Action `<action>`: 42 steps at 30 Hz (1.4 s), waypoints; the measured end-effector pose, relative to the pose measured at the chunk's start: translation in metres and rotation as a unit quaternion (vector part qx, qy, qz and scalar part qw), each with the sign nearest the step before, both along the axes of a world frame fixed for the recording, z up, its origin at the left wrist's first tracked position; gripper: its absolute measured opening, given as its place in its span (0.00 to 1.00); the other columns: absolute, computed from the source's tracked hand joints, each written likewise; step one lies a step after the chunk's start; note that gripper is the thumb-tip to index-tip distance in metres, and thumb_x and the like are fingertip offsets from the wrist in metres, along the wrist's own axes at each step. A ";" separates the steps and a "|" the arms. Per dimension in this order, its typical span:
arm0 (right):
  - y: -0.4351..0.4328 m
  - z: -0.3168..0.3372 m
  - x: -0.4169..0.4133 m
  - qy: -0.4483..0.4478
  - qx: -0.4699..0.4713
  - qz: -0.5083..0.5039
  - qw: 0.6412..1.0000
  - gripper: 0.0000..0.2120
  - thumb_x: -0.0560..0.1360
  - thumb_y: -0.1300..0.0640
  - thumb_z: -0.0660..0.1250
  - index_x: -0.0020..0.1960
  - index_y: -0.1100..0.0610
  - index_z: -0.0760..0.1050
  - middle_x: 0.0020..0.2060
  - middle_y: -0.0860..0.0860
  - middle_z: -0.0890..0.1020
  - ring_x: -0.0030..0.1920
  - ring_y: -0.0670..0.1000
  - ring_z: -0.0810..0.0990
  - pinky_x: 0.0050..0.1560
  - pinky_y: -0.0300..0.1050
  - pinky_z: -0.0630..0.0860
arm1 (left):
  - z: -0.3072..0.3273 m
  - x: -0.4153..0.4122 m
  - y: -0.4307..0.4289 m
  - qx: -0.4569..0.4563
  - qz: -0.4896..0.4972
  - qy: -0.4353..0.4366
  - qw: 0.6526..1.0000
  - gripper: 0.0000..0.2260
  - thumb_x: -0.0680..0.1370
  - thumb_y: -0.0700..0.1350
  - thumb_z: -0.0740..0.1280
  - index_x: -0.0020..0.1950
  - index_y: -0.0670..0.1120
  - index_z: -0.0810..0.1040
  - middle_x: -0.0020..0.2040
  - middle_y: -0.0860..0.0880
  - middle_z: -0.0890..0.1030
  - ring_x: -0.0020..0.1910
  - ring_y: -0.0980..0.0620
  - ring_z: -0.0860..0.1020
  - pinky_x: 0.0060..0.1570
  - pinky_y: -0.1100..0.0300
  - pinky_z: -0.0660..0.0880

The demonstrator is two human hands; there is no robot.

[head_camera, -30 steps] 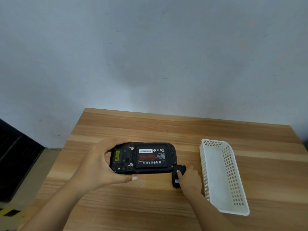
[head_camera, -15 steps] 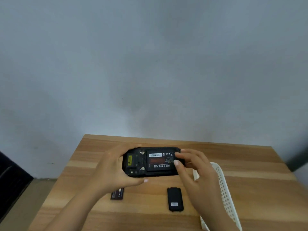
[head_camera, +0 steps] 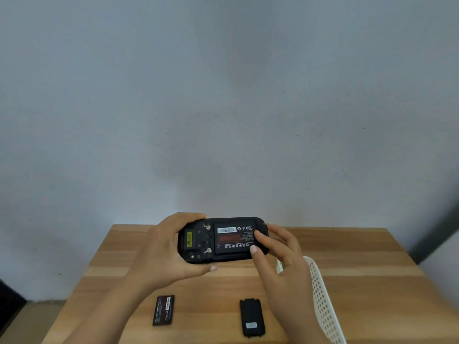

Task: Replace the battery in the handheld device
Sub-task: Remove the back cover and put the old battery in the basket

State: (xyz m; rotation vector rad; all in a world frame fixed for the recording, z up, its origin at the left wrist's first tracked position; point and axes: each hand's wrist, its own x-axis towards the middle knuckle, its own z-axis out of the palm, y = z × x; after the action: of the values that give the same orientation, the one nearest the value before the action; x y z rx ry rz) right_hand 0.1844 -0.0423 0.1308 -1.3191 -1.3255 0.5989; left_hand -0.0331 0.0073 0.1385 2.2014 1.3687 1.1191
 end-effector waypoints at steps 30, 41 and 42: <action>0.003 0.043 0.008 -0.067 -0.121 0.120 0.983 0.12 0.74 0.55 0.72 0.55 0.43 0.78 0.45 0.47 0.85 0.45 0.45 0.85 0.45 0.44 0.84 | -0.007 0.008 -0.013 0.002 -0.016 0.007 1.000 0.36 0.51 0.58 0.83 0.58 0.57 0.78 0.50 0.62 0.82 0.49 0.63 0.80 0.49 0.68 0.75; -0.008 0.044 0.048 0.308 -0.202 0.123 0.922 0.09 0.68 0.62 0.72 0.48 0.62 0.79 0.42 0.56 0.88 0.40 0.52 0.87 0.36 0.42 0.84 | -0.012 0.009 -0.016 0.001 -0.029 -0.006 1.000 0.36 0.52 0.59 0.83 0.58 0.62 0.75 0.54 0.64 0.80 0.51 0.65 0.79 0.50 0.75 0.72; -0.007 0.038 0.057 0.359 -0.226 0.122 0.897 0.12 0.67 0.61 0.72 0.49 0.63 0.79 0.42 0.57 0.87 0.39 0.52 0.87 0.36 0.42 0.84 | -0.014 0.009 -0.016 -0.002 -0.032 -0.007 0.999 0.36 0.53 0.60 0.83 0.58 0.62 0.75 0.54 0.63 0.79 0.52 0.65 0.79 0.50 0.76 0.72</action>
State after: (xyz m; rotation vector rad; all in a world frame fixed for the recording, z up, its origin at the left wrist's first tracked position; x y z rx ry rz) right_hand 0.2418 -0.0491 0.1689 -1.1097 -0.7473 1.4794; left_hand -0.0239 -0.0090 0.1246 2.2143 1.2834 1.1062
